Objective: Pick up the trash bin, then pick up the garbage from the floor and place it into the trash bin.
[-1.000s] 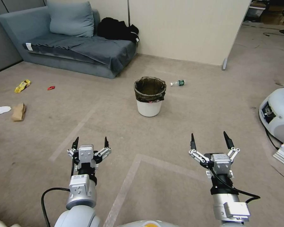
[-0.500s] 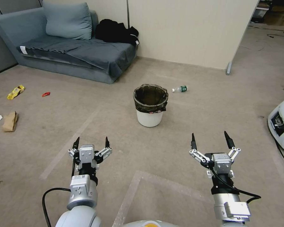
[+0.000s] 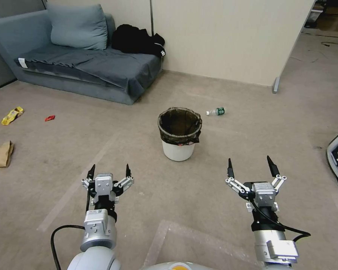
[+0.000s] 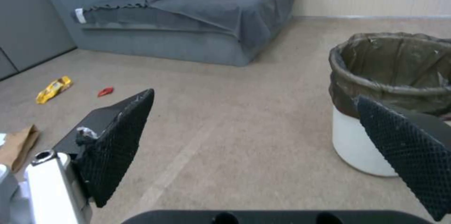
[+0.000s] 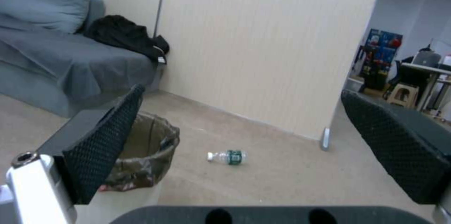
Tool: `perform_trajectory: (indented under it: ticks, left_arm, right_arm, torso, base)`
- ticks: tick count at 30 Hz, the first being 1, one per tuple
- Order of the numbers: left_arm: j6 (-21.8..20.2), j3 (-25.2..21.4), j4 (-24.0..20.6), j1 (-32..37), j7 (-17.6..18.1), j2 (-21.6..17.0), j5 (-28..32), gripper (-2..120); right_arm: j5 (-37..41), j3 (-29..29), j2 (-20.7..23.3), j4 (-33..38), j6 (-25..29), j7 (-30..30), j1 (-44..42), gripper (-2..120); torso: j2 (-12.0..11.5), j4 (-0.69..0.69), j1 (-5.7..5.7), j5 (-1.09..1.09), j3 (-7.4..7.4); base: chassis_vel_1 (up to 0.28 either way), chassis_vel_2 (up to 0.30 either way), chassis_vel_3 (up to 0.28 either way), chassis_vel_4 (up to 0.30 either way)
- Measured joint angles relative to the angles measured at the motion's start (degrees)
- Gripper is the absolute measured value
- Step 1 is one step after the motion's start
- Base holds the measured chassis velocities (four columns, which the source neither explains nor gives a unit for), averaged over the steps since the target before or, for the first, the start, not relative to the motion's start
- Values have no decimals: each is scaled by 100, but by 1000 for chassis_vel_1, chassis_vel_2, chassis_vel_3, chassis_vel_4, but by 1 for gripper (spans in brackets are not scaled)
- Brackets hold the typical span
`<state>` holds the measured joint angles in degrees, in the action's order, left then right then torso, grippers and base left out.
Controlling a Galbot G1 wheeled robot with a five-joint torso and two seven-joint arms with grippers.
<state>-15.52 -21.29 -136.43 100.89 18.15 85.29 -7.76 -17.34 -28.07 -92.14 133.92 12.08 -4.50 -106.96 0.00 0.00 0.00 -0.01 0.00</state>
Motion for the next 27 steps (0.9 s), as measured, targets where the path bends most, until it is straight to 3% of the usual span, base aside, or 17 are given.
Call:
perform_trajectory:
  ticks: [27]
  left_arm:
    - [27, 45, 31, 33, -3, 15, -87, 100]
  right_arm:
    - [-4, 0, 0, -20, 45, 7, 1, 100]
  torso:
    - [0, 0, 0, 1, 0]
  base:
    - [-127, 126, 130, -130]
